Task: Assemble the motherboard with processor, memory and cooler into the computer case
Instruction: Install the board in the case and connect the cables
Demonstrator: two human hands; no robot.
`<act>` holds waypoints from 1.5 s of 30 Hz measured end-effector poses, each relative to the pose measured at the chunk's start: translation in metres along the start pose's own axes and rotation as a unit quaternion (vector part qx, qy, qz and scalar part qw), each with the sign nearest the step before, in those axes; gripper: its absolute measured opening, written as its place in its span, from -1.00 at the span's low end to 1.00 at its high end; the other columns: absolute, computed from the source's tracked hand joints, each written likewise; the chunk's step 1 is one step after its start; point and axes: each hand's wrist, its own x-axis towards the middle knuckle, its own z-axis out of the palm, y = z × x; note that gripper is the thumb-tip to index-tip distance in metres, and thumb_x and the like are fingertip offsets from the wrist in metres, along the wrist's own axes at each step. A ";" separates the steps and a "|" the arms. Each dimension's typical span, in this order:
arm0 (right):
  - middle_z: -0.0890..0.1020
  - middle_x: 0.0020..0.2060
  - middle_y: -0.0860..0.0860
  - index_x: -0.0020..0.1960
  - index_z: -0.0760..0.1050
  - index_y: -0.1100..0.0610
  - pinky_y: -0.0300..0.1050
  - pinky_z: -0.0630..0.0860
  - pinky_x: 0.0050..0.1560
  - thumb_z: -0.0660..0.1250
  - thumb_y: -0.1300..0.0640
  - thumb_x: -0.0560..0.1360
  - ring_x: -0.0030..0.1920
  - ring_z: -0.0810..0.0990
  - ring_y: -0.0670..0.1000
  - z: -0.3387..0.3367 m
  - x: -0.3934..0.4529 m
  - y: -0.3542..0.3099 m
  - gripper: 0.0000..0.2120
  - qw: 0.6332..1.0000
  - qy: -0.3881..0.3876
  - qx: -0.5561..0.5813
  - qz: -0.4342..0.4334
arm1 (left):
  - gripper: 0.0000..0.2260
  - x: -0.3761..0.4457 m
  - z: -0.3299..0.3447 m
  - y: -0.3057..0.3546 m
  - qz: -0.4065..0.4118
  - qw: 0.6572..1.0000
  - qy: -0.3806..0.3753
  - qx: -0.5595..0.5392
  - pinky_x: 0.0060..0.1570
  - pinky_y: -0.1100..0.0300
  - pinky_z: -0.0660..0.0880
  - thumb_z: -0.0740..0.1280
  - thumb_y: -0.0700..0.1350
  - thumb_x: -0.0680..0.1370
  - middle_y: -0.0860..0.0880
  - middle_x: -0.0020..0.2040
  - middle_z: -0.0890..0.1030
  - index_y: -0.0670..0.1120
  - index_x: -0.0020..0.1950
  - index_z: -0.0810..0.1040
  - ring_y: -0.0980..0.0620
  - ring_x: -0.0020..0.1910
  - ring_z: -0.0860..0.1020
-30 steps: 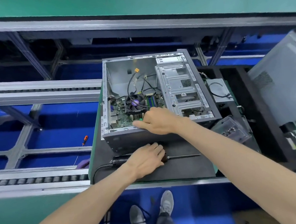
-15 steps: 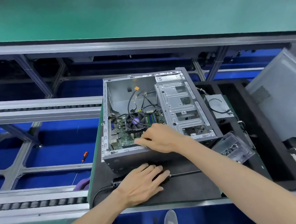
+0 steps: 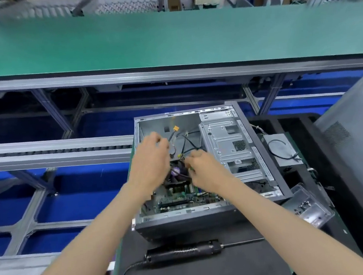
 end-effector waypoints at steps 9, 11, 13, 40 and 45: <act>-0.07 0.62 0.19 0.60 0.00 0.12 0.38 0.02 0.52 0.40 0.06 0.33 0.60 -0.11 0.25 -0.009 0.021 0.035 -0.05 0.948 0.004 0.037 0.317 | -0.56 0.077 0.041 -0.068 -0.052 0.992 -0.099 0.065 0.45 -0.12 0.18 0.32 -0.09 0.60 -0.16 0.54 0.26 -0.07 0.46 0.32 -0.21 0.49 0.22; -0.15 0.62 0.19 0.63 -0.09 0.07 0.39 0.03 0.51 0.38 0.05 0.37 0.61 -0.19 0.25 -0.005 0.026 0.037 -0.02 0.942 -0.016 0.054 0.330 | -0.50 0.095 0.050 -0.069 -0.030 0.992 -0.116 0.047 0.41 -0.10 0.22 0.25 0.06 0.64 -0.14 0.47 0.38 -0.07 0.52 0.26 -0.20 0.42 0.33; -0.14 0.61 0.21 0.65 -0.11 0.01 0.37 0.07 0.50 0.37 0.05 0.40 0.60 -0.18 0.27 -0.003 0.031 0.038 -0.03 0.940 -0.008 0.061 0.335 | -0.48 0.111 0.060 -0.065 -0.016 0.989 -0.145 0.038 0.38 -0.09 0.26 0.16 0.15 0.66 -0.15 0.43 0.41 -0.06 0.56 0.21 -0.21 0.39 0.36; 0.15 0.51 0.22 0.63 0.14 -0.08 0.39 0.18 0.43 0.39 0.29 0.30 0.52 0.04 0.23 -0.022 0.075 0.056 -0.03 0.979 -0.009 0.036 0.198 | -0.63 0.115 0.058 -0.088 -0.068 0.969 -0.152 0.181 -0.27 0.03 0.28 -0.06 0.17 0.69 -0.08 -0.15 0.50 -0.10 0.13 0.34 -0.13 -0.25 0.41; 0.13 0.54 0.20 0.64 0.10 -0.09 0.44 0.13 0.48 0.37 0.34 0.31 0.55 0.01 0.23 -0.026 0.087 0.061 -0.02 0.988 -0.034 0.016 0.146 | -0.66 0.100 0.053 -0.093 -0.084 0.970 -0.134 0.187 -0.36 0.06 0.28 -0.06 0.15 0.69 -0.07 -0.15 0.54 -0.09 0.14 0.31 -0.11 -0.29 0.42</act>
